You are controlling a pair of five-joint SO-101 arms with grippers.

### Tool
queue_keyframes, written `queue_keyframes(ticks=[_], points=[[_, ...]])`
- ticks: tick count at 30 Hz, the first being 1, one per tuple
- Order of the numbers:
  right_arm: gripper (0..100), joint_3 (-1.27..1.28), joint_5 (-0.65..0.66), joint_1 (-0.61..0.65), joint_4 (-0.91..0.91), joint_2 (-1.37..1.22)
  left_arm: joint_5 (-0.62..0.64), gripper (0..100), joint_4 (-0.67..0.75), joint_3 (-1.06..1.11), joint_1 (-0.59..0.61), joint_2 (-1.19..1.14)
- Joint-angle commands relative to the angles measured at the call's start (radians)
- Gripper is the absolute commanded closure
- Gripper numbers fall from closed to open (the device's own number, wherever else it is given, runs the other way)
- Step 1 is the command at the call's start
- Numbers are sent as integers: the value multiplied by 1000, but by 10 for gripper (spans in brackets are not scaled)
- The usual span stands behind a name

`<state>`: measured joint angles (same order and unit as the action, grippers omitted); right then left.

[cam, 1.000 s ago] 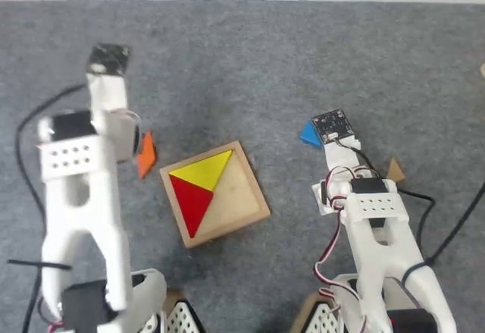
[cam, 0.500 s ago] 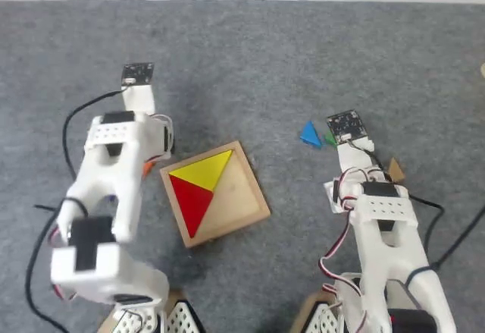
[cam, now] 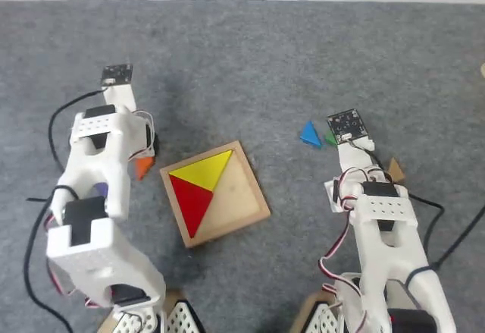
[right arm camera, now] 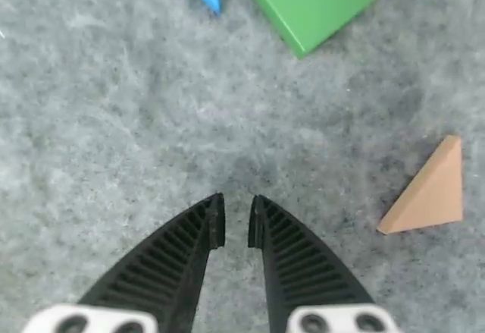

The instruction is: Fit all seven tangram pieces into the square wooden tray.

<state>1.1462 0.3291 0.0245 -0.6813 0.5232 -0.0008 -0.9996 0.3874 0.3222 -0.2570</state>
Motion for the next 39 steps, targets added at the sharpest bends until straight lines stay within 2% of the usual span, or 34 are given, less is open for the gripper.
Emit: queue_keyframes(ticks=[1, 8, 16, 19, 25, 33, 39], points=[[928, -8, -2, 2, 13, 10, -29, 848, -32, -58, -2, -32], [928, -8, -2, 2, 15, 10, -75, 884, -216, -133, -37, -126], [928, -8, -2, 2, 16, 10, -72, 876, -227, -159, -38, -144], [928, -8, -2, 2, 18, 10, -52, 833, -227, -154, -35, -115], [928, -8, -2, 2, 16, 10, -44, 828, -295, -154, -31, -94], [928, -8, -2, 2, 16, 10, -60, 831, -264, -131, -8, -109], [928, -8, -2, 2, 18, 10, -91, 923, -256, -131, -6, -143]])
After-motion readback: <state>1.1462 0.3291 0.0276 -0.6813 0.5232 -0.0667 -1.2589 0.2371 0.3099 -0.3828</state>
